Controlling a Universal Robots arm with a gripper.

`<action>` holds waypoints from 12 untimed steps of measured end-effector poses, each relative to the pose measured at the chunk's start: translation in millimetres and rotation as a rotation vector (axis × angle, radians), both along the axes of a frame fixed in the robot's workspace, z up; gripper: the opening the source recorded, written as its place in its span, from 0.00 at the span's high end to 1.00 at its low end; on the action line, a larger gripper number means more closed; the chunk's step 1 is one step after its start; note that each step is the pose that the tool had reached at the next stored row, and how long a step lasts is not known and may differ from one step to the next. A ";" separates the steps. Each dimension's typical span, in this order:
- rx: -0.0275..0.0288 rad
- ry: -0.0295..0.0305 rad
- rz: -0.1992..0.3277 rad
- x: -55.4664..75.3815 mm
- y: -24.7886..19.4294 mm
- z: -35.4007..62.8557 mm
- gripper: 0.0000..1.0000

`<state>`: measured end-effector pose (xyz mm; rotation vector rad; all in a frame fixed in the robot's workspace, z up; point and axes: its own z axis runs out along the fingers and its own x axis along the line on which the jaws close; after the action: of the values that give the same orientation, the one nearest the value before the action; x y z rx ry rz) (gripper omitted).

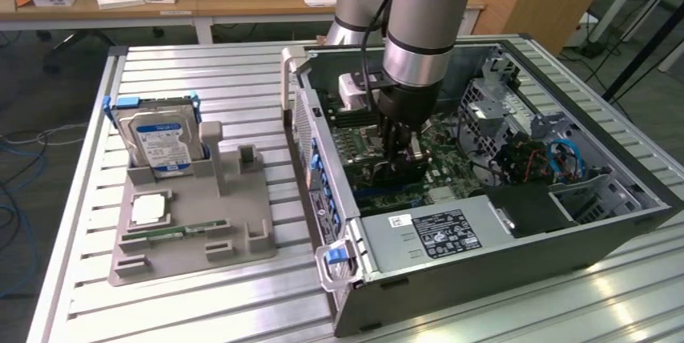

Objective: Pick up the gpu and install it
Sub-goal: 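Insert the gpu into the slot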

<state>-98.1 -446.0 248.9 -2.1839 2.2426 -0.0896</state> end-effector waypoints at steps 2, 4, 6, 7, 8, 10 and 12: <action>-0.0011 -0.0001 0.001 -0.1 -0.4 -0.1 0.74; -0.0014 -0.0004 0.003 -0.5 -0.7 -0.2 0.74; -0.0012 -0.0002 0.011 -1.7 -1.1 -0.5 0.74; 0.0001 -0.0018 0.017 -2.1 -1.2 -1.2 0.74; -0.0004 -0.0012 0.023 -2.8 -1.3 -1.0 0.74; -0.0020 -0.0003 0.028 -3.7 -1.4 -0.6 0.74; -0.0024 -0.0001 0.028 -3.9 -1.5 -0.6 0.74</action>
<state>-102.0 -447.5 248.3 -2.2161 2.2118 -0.0921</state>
